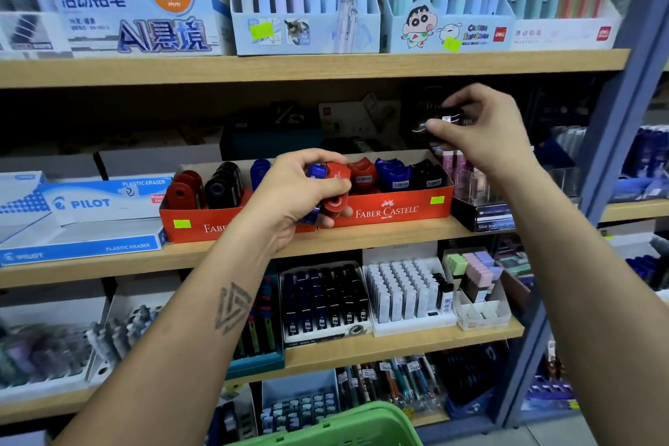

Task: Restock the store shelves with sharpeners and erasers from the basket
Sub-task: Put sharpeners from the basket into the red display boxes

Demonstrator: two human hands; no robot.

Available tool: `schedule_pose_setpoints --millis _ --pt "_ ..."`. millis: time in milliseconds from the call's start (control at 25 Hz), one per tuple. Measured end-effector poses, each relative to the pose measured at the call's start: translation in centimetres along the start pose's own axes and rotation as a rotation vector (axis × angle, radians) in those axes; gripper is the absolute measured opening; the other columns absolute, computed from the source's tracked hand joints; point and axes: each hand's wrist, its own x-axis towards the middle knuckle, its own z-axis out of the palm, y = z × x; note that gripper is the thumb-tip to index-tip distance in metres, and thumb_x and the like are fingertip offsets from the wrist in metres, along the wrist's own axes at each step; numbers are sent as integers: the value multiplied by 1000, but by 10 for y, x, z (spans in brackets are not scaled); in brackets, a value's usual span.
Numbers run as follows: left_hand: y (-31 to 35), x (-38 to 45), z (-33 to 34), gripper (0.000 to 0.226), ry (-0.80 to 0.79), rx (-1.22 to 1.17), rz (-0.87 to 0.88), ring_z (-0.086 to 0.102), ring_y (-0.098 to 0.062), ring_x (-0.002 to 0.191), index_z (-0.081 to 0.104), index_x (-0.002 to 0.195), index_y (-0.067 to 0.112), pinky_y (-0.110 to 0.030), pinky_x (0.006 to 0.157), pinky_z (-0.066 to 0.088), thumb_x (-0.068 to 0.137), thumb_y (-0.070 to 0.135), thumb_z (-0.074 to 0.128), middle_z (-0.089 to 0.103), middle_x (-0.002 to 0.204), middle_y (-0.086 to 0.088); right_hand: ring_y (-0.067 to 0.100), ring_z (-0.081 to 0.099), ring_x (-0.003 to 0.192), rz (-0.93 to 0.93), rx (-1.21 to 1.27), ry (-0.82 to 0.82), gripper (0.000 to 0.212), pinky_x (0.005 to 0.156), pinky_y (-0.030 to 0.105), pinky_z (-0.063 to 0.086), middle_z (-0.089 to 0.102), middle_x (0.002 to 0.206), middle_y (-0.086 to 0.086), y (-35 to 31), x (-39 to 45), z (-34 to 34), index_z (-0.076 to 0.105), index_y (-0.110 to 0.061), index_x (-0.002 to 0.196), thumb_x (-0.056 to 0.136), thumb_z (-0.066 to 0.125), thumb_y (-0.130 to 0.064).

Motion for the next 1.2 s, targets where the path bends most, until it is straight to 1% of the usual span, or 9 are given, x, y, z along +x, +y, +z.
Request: schedule_pose_setpoints --millis 80,160,280,400,600,800,960,1080,1200 --pt "-2 0 5 30 -17 23 -9 76 -32 75 70 111 20 -27 45 55 86 4 74 62 115 -16 10 70 80 -14 -78 13 31 71 21 60 64 116 7 6 3 0 68 -16 121 90 72 -12" --pt "-2 1 9 30 -31 30 -9 76 -32 76 70 111 21 -28 46 56 87 4 74 60 117 -16 14 69 82 -13 -162 -15 37 73 16 57 60 122 5 10 5 2 62 -15 132 96 62 -6" --pt "-4 2 12 30 -44 53 0 76 -32 76 70 111 21 -29 47 57 87 4 73 60 117 -15 21 58 102 -55 -370 -48 34 81 30 50 59 119 4 17 5 10 55 -12 128 95 63 -7" --pt "-6 3 11 30 -48 68 -1 76 -32 76 70 111 22 -29 47 56 86 4 74 59 119 -15 31 57 114 -125 -493 -101 32 87 35 46 64 120 12 24 7 18 61 -17 120 91 67 -6" --pt "-5 3 8 30 -33 79 -11 76 -31 76 70 111 23 -27 46 55 87 5 74 57 119 -12 38 60 112 -122 -670 -206 36 89 45 53 66 117 17 23 19 28 61 -16 122 90 62 2" --pt "-5 3 6 30 -46 87 -12 76 -31 77 70 112 22 -26 45 54 87 5 74 58 119 -12 31 63 97 -64 -751 -317 24 78 43 55 66 105 11 26 22 36 62 -21 100 92 56 0" --pt "-6 4 5 31 -50 86 -23 76 -32 77 70 112 22 -26 46 54 87 5 74 58 120 -14 32 64 102 -10 -791 -318 38 81 42 58 65 117 11 24 20 38 72 -25 103 88 53 4" --pt "-5 2 6 30 -52 81 -24 76 -32 76 70 111 21 -26 45 54 87 4 74 59 117 -14 34 64 104 -11 -809 -279 36 85 44 57 65 122 11 24 17 36 76 -25 103 87 55 0" --pt "-4 0 5 30 -55 82 -23 76 -32 76 69 111 20 -27 47 56 87 3 73 59 113 -12 34 62 110 28 -841 -311 35 90 45 55 60 129 9 20 16 34 73 -27 111 90 57 -5"
